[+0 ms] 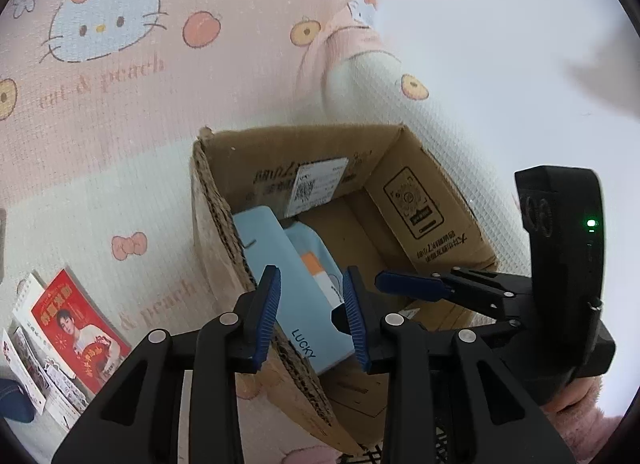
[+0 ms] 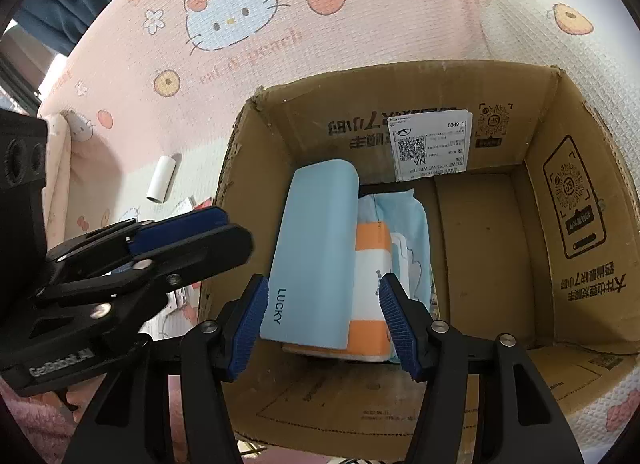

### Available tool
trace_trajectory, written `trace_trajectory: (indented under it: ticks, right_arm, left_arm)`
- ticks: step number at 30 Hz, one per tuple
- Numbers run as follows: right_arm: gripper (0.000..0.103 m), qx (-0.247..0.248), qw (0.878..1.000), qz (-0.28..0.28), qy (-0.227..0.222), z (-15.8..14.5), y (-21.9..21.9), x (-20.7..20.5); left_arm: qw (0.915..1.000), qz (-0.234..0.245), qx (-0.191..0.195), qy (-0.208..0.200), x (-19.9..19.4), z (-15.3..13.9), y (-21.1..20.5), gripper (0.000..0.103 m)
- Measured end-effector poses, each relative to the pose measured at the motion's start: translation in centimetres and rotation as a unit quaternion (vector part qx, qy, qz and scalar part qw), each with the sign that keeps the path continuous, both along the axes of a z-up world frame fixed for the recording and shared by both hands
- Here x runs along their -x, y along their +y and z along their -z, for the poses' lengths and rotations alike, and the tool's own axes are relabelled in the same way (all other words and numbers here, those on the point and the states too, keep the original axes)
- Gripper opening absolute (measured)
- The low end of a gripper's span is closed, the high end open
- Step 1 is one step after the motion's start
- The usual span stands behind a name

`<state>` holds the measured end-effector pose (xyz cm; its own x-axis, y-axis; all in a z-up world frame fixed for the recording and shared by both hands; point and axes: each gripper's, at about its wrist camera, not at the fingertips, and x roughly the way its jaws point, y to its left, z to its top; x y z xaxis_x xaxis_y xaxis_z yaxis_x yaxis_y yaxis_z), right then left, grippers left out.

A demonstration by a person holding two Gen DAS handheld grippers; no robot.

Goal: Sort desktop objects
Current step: 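Lower the light-blue case into the box and open the right gripper, then withdraw the right tool from the box toward the white paper roll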

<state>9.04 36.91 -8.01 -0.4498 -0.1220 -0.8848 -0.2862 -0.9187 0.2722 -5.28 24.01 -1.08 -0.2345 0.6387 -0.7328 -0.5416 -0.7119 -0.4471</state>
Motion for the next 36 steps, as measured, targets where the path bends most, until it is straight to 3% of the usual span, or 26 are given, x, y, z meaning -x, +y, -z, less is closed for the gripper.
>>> trace_trajectory:
  ticks: [5, 12, 18, 21, 24, 28, 31, 33, 36]
  right_arm:
    - [0.056, 0.024, 0.999, 0.022, 0.009, -0.5, 0.8, 0.3]
    - [0.056, 0.068, 0.995, 0.069, 0.038, -1.3, 1.6, -0.2]
    - [0.057, 0.086, 0.988, 0.108, 0.067, -2.3, 1.2, -0.2]
    - [0.063, 0.053, 0.990, 0.104, 0.084, -3.6, -0.5, 0.2]
    - [0.069, 0.011, 0.989, 0.098, 0.110, -4.7, -2.6, 0.7]
    - [0.070, -0.043, 0.979, 0.101, 0.173, -5.9, -5.2, 1.0]
    - [0.070, -0.085, 0.978, 0.077, 0.174, -6.2, -7.6, 2.4]
    - [0.070, -0.113, 0.978, 0.053, 0.165, -6.1, -9.5, 3.6]
    - [0.070, -0.099, 0.983, 0.019, 0.156, -5.8, -11.9, 5.1]
  left_arm:
    - [0.9994, -0.018, -0.029, -0.001, 0.8, -0.5, -1.5, 0.042]
    - [0.9970, -0.037, -0.068, 0.011, 1.5, -0.8, -3.8, 0.042]
    - [0.9930, -0.063, -0.090, 0.043, 1.5, -0.9, -6.0, 0.045]
    - [0.9899, -0.069, -0.108, 0.060, 1.1, -0.8, -6.7, 0.055]
    - [0.9839, -0.085, -0.108, 0.115, -0.2, -1.1, -7.7, 0.056]
    - [0.9654, -0.129, -0.117, 0.194, -2.0, -1.3, -10.9, 0.056]
    - [0.9542, -0.155, -0.098, 0.236, -3.1, -1.4, -13.4, 0.056]
    - [0.9510, -0.170, -0.090, 0.242, -3.5, -1.1, -15.4, 0.056]
    - [0.9497, -0.200, -0.079, 0.227, -3.6, -0.1, -19.0, 0.056]
